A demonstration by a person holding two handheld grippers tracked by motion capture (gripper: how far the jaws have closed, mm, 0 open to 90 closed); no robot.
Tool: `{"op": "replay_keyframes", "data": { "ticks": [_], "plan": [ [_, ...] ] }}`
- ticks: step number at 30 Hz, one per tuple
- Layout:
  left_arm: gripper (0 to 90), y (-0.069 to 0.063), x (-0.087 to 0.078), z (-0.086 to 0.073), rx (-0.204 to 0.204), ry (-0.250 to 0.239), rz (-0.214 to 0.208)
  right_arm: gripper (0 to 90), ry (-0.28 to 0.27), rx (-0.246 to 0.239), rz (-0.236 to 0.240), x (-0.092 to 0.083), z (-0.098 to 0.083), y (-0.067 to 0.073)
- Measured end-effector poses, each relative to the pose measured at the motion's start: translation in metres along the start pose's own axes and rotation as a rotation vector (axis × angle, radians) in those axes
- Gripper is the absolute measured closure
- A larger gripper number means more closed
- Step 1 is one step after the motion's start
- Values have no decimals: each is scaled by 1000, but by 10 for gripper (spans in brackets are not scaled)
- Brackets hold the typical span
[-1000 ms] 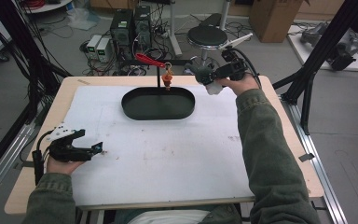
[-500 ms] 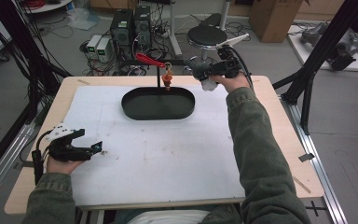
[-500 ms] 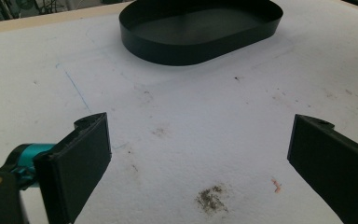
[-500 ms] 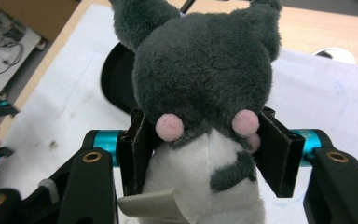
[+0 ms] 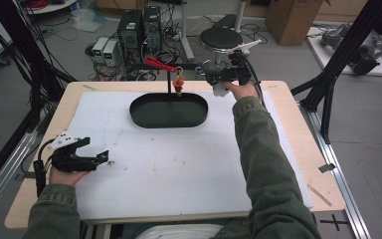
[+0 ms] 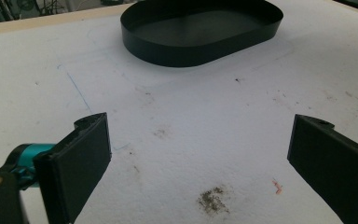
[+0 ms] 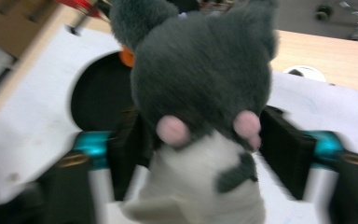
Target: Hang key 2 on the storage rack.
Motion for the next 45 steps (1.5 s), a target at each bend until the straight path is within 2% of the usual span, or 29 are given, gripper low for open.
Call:
{"op": "replay_keyframes", "data": {
  "ticks": [1, 2, 4, 5, 7, 8, 9, 10, 11, 13, 17, 21, 24, 26, 29, 30, 33, 35, 40, 45],
  "plan": [
    [65, 0, 0, 0, 2, 1, 0, 113, 12, -28, -28, 2, -1, 0],
    [65, 0, 0, 0, 3, 2, 0, 112, 33, -65, -71, 3, -3, 1],
    [65, -1, 0, 0, 1, 1, -1, 95, 31, -119, -93, 2, -5, 3],
    [65, -1, 0, 0, -2, 0, 0, 91, 9, -135, -75, 1, -6, 6],
    [65, -1, 0, 0, 0, 0, 0, 74, -71, -216, -9, 0, -9, 14],
    [65, -1, 0, 0, 0, 2, 0, 2, -65, -250, 5, 1, -13, 18],
    [65, -1, 0, 0, 0, 1, 0, 6, -37, -283, -22, 4, -16, 21],
    [65, -1, 0, 0, 5, 4, 0, 6, -5, -336, -41, 6, -20, 25],
    [65, -1, 0, 0, 5, 4, -1, 6, 10, -368, -48, 7, -22, 28],
    [65, -1, 1, 0, 8, 5, 0, 6, 15, -395, -61, 8, -23, 35],
    [65, -1, 0, 0, 7, 5, -1, 6, -11, -418, -28, 4, -23, 47],
    [65, -1, 0, 0, 8, 7, -1, 6, -19, -419, -13, -2, -25, 55],
    [65, -1, 0, 0, 6, 5, -2, 6, -92, -419, 13, -9, -29, 60],
    [65, -1, 0, 0, 6, 6, 0, 6, -94, -399, 42, -11, -35, 59],
    [65, -2, 1, -1, 7, 7, -2, 6, -120, -388, 49, -14, -44, 56],
    [65, -2, 1, -1, 6, 9, -1, 6, -112, -373, 56, -15, -48, 55],
    [65, -2, 1, 0, 8, 8, 2, 6, -141, -368, 58, -20, -57, 53],
    [65, -2, 1, 0, 5, 7, -2, 6, -135, -370, 54, -22, -62, 52],
    [65, -2, 1, 0, 3, 7, -2, 6, -171, -372, 59, -30, -73, 49],
    [65, -2, 1, -1, 5, 15, -2, 6, -180, -359, 60, -31, -85, 42]
  ]
}}
Point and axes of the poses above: each handheld gripper's, and its own axes: x roughly forward along the jaws, z roughly out of its top, y roughly to its left, the point moved 5 cm from there along x, roughly forward along the jaws, and after that the axes turned 7 degrees about z, right-handed, at the moved point
